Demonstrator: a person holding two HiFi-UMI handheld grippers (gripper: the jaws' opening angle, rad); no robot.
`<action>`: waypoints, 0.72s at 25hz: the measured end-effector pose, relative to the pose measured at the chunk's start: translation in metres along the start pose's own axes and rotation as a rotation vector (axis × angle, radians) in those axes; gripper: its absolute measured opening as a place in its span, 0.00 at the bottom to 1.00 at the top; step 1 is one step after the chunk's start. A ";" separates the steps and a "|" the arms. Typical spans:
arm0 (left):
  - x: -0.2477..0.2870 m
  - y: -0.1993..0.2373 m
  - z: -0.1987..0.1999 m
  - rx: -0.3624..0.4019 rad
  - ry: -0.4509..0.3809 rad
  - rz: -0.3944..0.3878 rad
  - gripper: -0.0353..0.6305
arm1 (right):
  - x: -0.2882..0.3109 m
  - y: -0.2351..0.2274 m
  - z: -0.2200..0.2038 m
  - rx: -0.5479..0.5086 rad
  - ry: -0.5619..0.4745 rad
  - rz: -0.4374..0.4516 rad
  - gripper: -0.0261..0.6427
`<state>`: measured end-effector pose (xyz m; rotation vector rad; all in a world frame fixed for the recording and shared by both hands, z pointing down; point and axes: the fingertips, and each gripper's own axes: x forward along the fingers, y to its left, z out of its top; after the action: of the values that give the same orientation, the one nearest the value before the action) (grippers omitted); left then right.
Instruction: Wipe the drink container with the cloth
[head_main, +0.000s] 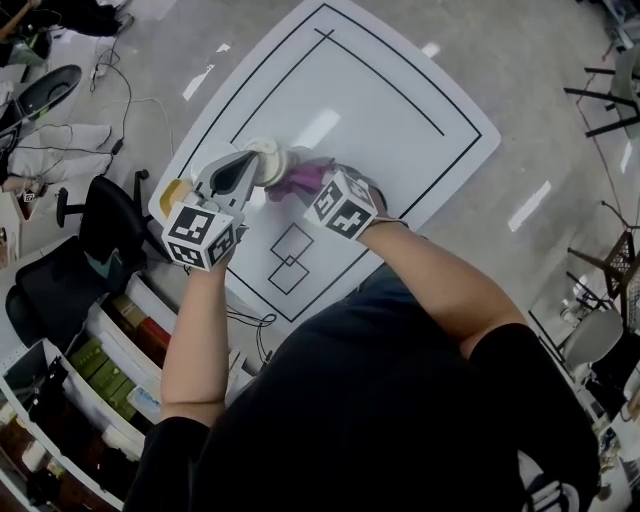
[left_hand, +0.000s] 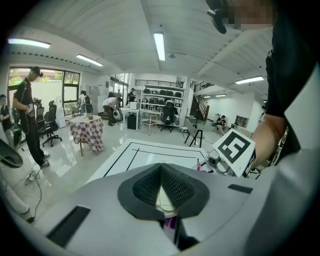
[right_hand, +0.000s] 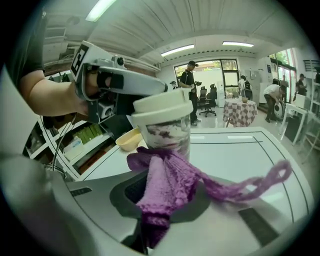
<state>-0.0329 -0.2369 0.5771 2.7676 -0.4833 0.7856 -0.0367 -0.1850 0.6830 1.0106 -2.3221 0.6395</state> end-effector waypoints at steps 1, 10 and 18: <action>0.000 0.000 0.000 -0.006 -0.008 0.002 0.09 | 0.006 -0.002 -0.007 0.002 0.023 -0.002 0.17; 0.004 0.000 -0.002 0.003 -0.005 0.014 0.09 | 0.037 -0.022 -0.048 0.062 0.136 -0.004 0.16; 0.004 0.000 0.001 0.004 0.010 0.020 0.09 | -0.005 -0.006 -0.046 0.064 0.106 0.074 0.17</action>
<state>-0.0288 -0.2384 0.5785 2.7656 -0.5094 0.8057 -0.0161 -0.1584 0.7157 0.9006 -2.2675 0.7822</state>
